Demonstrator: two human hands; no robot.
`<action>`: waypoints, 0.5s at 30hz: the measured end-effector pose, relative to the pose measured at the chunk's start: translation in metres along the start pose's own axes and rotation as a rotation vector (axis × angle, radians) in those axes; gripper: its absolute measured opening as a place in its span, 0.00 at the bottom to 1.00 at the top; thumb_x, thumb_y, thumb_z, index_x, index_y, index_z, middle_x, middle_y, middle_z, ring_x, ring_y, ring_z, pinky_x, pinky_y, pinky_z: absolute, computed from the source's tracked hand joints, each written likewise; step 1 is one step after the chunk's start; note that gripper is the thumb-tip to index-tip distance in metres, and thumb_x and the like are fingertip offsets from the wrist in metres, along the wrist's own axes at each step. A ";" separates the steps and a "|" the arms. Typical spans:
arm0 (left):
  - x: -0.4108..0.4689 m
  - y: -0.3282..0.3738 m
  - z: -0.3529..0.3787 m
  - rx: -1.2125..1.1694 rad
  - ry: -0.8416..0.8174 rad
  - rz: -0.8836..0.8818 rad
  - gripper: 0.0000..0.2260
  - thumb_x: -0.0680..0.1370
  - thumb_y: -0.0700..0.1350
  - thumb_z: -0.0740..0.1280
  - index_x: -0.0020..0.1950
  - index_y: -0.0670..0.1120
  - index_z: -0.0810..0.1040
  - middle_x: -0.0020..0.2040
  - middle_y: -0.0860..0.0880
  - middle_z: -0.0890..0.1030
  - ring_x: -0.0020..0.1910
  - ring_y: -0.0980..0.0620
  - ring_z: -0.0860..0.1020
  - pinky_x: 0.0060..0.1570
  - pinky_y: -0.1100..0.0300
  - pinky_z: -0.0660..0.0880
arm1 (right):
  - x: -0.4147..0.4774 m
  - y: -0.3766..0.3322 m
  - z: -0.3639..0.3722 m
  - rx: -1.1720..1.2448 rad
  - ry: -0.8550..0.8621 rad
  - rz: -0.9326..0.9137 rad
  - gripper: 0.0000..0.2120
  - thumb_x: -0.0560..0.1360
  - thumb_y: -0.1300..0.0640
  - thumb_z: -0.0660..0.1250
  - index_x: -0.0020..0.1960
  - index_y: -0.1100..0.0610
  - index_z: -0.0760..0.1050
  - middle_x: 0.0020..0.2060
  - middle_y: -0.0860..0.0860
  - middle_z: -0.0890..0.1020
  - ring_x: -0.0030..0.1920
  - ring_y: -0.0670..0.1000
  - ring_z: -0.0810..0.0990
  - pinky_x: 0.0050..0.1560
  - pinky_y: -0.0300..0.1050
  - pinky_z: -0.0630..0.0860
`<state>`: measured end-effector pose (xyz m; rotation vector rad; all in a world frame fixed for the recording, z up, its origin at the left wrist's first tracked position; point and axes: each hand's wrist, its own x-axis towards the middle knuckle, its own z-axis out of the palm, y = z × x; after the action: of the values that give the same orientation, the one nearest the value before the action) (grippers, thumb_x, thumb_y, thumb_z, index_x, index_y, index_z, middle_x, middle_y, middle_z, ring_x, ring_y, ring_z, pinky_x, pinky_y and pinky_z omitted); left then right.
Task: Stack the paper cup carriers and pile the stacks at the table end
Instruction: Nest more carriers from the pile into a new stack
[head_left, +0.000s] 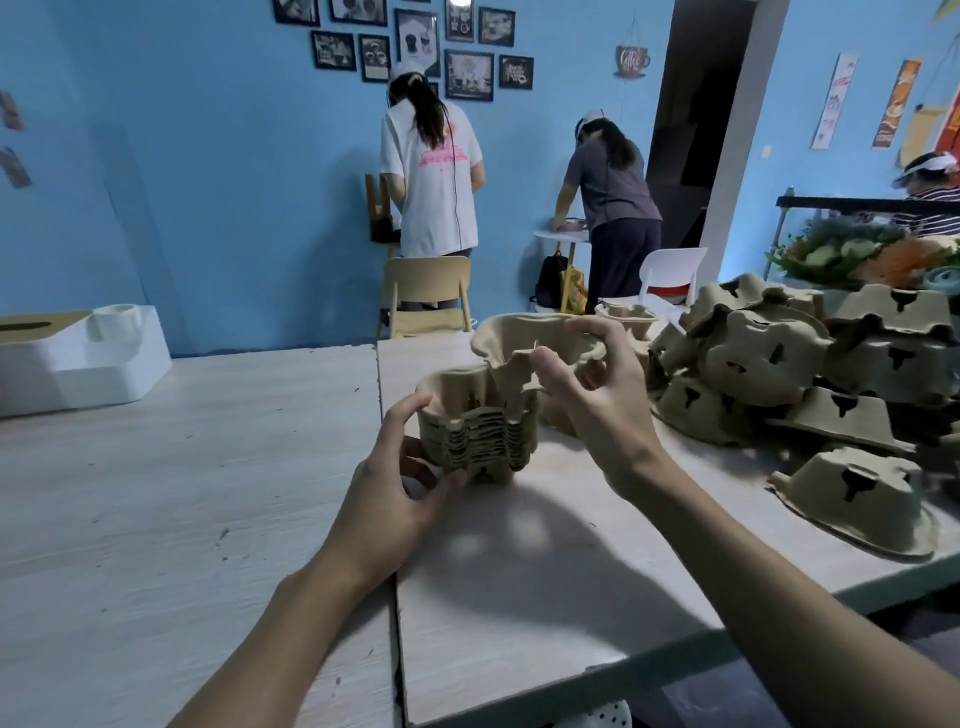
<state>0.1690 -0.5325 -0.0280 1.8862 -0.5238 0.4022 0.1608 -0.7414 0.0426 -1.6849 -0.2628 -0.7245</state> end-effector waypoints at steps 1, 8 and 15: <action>0.000 -0.001 0.000 -0.003 -0.003 0.001 0.33 0.74 0.44 0.76 0.71 0.65 0.65 0.43 0.53 0.81 0.39 0.54 0.80 0.39 0.65 0.76 | 0.001 0.004 0.009 -0.017 -0.004 0.001 0.23 0.66 0.38 0.73 0.56 0.46 0.73 0.44 0.51 0.80 0.42 0.50 0.78 0.44 0.52 0.79; 0.001 -0.002 0.003 -0.012 0.001 -0.005 0.38 0.74 0.44 0.76 0.71 0.70 0.57 0.47 0.51 0.81 0.41 0.55 0.81 0.41 0.66 0.75 | 0.000 0.019 0.031 0.043 -0.037 -0.056 0.24 0.69 0.45 0.73 0.61 0.52 0.72 0.51 0.45 0.76 0.49 0.39 0.77 0.49 0.34 0.74; -0.002 0.001 0.002 0.007 0.004 -0.005 0.48 0.74 0.42 0.76 0.76 0.71 0.46 0.47 0.50 0.82 0.42 0.52 0.82 0.43 0.61 0.78 | -0.005 0.025 0.027 -0.019 -0.240 -0.013 0.26 0.70 0.42 0.72 0.66 0.43 0.69 0.60 0.43 0.76 0.58 0.40 0.76 0.58 0.40 0.75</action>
<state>0.1664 -0.5348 -0.0291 1.8926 -0.5156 0.4041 0.1796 -0.7209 0.0174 -1.7911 -0.4362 -0.5347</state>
